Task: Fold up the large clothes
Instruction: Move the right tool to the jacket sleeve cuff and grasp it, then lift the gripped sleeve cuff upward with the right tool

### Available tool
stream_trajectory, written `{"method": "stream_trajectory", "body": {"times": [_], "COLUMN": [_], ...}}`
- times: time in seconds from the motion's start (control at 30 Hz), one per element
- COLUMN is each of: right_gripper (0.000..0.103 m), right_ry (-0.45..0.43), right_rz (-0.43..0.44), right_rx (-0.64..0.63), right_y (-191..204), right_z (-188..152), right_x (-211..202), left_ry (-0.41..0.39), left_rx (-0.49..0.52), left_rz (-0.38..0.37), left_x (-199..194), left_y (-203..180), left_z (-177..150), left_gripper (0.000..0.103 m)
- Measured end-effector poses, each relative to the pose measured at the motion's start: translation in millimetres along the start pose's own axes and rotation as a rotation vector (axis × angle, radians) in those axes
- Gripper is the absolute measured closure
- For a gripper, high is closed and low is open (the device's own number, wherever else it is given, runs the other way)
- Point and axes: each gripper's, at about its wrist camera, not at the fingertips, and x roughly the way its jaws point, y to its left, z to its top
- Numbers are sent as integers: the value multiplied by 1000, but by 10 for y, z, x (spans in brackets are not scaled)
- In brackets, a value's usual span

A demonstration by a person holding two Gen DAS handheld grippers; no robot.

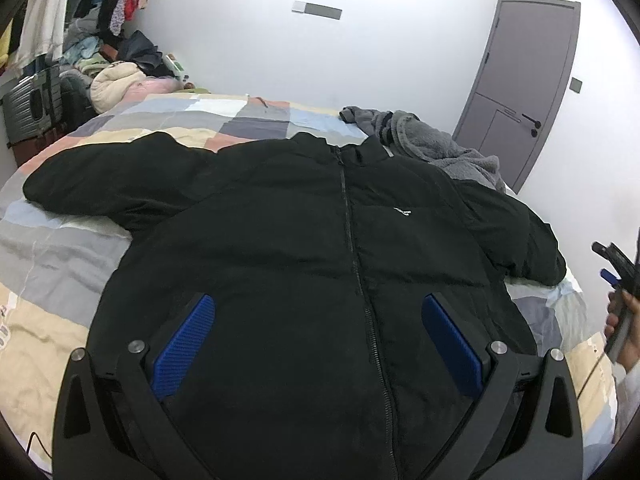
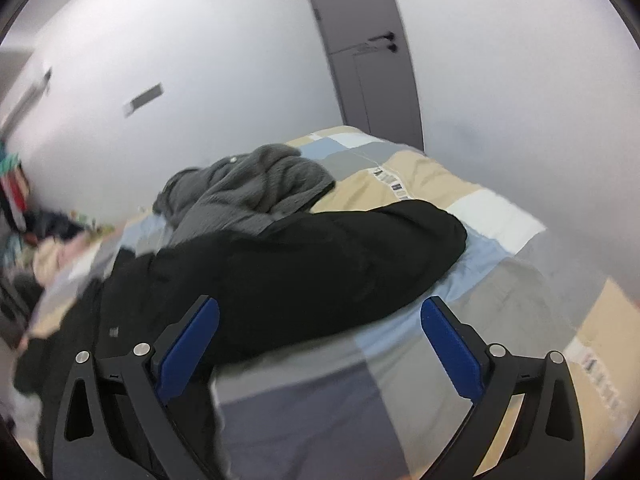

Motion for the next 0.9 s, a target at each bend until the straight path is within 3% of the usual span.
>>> {"method": "stream_trajectory", "body": {"times": [0.2,0.43,0.73,0.9], "right_gripper": [3,4,6,10], "right_ry": [24,-10,-86,-12], "right_rz": [38,63,56,134], "right_rx": [259,562,543,451], "right_y": [-714,-1453,-1612,-1538], "right_z": [76,-14,192,290], "right_x": [610,1275,1736,2030], "left_ry": [11,31,27,32], "left_rx": [-18,-37,-52,-37], "left_rz": [-2,11,34,58], "left_x": [107,258,356,438], "left_y": [-35,-83,-94,-115], "left_z": [24,29,2,-8], "left_gripper": [0,0,0,0]}}
